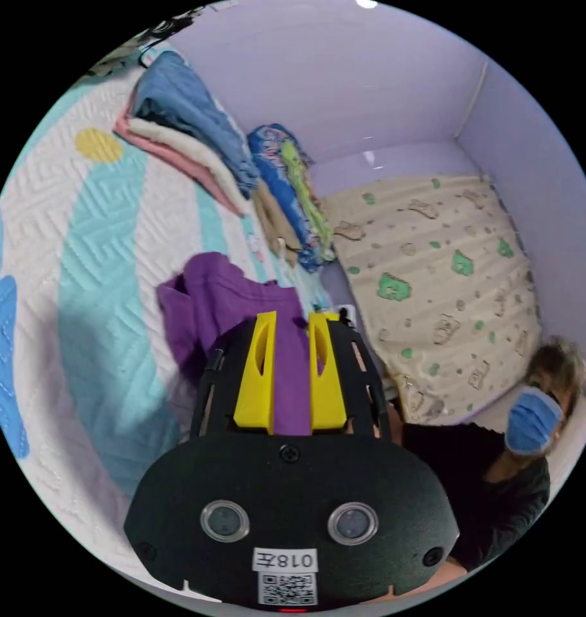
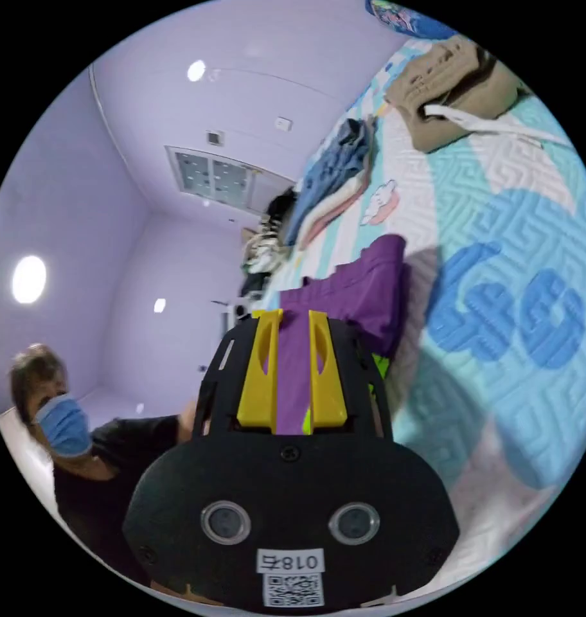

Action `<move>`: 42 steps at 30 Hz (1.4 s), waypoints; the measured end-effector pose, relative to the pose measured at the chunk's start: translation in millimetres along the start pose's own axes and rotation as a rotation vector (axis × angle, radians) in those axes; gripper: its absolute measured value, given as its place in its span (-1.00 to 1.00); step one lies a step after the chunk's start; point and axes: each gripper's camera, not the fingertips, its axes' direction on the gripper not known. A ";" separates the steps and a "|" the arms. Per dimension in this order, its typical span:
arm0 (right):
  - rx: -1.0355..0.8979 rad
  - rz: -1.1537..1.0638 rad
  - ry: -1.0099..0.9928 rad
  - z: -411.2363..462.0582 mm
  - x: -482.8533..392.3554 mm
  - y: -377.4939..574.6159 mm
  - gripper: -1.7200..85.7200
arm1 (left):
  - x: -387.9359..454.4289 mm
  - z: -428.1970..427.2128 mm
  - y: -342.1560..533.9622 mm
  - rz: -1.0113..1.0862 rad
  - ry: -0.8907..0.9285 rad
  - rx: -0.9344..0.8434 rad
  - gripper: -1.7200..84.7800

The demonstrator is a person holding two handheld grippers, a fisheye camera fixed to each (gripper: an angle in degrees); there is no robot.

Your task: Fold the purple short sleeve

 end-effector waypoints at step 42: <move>0.227 -0.408 0.175 89.1 -97.2 96.8 -0.93 | 179.7 -28.3 56.4 0.417 -0.390 0.231 -0.89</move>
